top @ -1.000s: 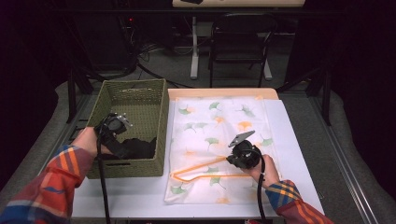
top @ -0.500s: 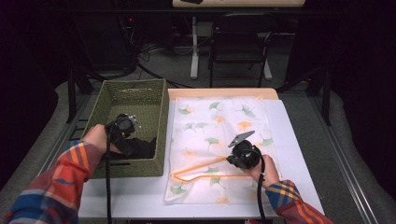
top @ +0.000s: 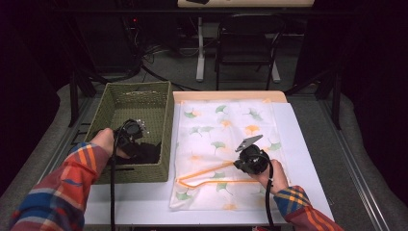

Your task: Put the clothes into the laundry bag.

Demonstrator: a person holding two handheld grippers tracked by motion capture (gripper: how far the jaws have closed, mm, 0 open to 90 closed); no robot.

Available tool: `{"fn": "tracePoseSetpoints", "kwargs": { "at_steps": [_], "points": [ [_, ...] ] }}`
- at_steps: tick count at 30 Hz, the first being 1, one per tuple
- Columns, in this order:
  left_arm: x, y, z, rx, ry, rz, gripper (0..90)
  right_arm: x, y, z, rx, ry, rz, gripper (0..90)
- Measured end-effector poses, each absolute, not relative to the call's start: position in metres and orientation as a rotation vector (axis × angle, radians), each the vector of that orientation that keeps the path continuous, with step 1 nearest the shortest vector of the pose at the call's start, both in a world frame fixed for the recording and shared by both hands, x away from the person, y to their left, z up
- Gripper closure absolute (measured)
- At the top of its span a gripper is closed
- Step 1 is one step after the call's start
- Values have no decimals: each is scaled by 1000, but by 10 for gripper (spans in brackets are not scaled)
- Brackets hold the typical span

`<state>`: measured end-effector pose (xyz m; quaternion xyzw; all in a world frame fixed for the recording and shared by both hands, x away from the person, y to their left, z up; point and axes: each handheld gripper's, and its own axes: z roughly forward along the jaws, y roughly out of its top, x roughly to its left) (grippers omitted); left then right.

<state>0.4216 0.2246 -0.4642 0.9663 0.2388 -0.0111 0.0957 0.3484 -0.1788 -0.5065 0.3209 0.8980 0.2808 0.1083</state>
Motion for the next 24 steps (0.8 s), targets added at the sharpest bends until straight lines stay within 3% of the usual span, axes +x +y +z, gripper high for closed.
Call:
{"fn": "tracePoseSetpoints", "kwargs": {
  "at_steps": [7, 24],
  "points": [
    [421, 230, -462, 2827, 732, -8, 685, 348, -178, -507, 954, 2639, 825, 890],
    [432, 233, -460, 2730, 909, 128, 731, 349, -179, -506, 954, 2638, 821, 890]
  ]
}}
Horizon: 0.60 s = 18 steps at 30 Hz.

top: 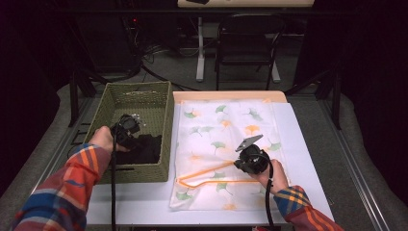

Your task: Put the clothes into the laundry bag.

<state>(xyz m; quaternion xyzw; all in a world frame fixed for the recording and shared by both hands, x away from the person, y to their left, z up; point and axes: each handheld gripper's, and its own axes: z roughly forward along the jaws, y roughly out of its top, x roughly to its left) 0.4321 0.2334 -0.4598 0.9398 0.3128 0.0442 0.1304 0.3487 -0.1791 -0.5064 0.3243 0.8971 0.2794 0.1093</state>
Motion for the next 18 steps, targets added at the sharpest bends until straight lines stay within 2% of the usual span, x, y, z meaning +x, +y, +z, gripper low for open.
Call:
{"fn": "tracePoseSetpoints", "kwargs": {
  "at_steps": [4, 6, 8, 10, 12, 15, 18],
  "points": [
    [437, 236, -460, 2745, 879, 129, 694, 348, -178, -507, 955, 2641, 820, 891],
    [436, 237, -459, 2761, 826, 114, 632, 348, -178, -507, 960, 2642, 819, 890],
    [436, 240, -459, 2757, 834, 87, 511, 349, -179, -507, 959, 2642, 822, 890],
    [434, 245, -460, 2749, 812, 67, 490, 350, -179, -508, 964, 2644, 825, 891],
    [433, 249, -462, 2757, 831, 61, 380, 350, -180, -508, 971, 2647, 822, 890],
    [431, 252, -466, 2773, 836, 53, 298, 349, -181, -507, 964, 2642, 825, 890],
    [432, 254, -471, 2796, 836, 32, 275, 349, -180, -507, 963, 2644, 826, 890]
  ]
}}
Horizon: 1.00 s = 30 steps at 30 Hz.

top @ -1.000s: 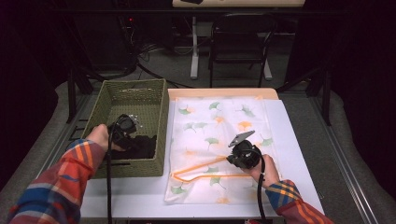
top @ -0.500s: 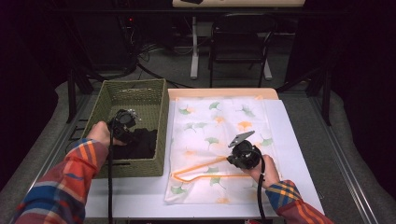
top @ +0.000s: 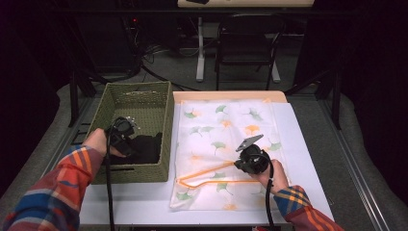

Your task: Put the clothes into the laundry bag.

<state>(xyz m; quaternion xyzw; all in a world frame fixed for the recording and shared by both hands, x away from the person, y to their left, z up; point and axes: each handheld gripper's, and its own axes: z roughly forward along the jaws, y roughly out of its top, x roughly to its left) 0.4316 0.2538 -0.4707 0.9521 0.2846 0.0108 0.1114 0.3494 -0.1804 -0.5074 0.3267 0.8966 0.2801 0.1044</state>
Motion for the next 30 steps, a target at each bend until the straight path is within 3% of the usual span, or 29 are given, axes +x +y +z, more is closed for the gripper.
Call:
{"fn": "tracePoseSetpoints", "kwargs": {
  "at_steps": [4, 8, 17, 30],
  "points": [
    [434, 254, -480, 2820, 849, -13, 250, 350, -181, -508, 971, 2644, 829, 891],
    [436, 254, -488, 2811, 840, -75, 286, 349, -180, -508, 967, 2647, 828, 890],
    [431, 255, -487, 2795, 806, -48, 588, 349, -180, -508, 965, 2647, 826, 891],
    [417, 260, -471, 2766, 765, 33, 626, 350, -182, -504, 964, 2635, 847, 891]
  ]
}}
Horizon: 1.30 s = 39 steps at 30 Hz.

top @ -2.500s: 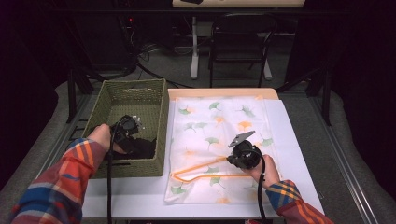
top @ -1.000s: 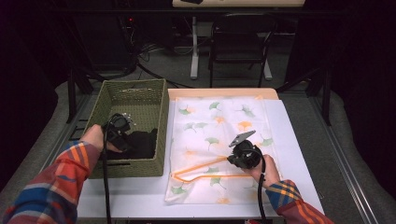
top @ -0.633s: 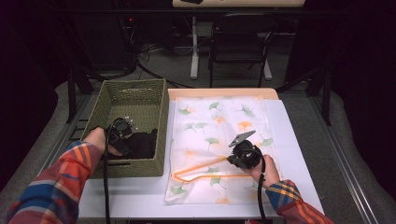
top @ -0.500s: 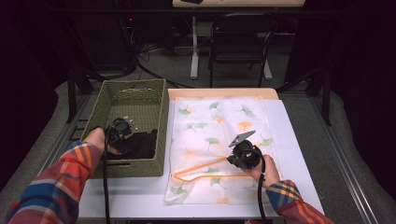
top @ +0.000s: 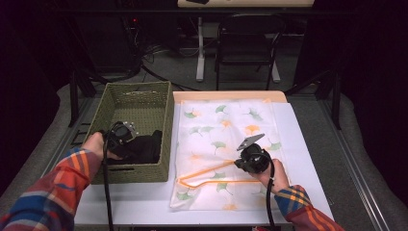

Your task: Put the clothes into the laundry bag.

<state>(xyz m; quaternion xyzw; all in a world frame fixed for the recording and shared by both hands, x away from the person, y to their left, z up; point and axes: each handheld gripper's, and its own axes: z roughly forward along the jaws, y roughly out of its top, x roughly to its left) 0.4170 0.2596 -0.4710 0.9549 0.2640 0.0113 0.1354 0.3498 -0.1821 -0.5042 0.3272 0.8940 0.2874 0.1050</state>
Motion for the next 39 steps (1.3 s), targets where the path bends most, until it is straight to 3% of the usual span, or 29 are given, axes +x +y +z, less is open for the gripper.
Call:
{"fn": "tracePoseSetpoints", "kwargs": {
  "at_steps": [39],
  "points": [
    [406, 275, -402, 2658, 784, 177, 628, 350, -183, -502, 969, 2629, 847, 892]
  ]
}}
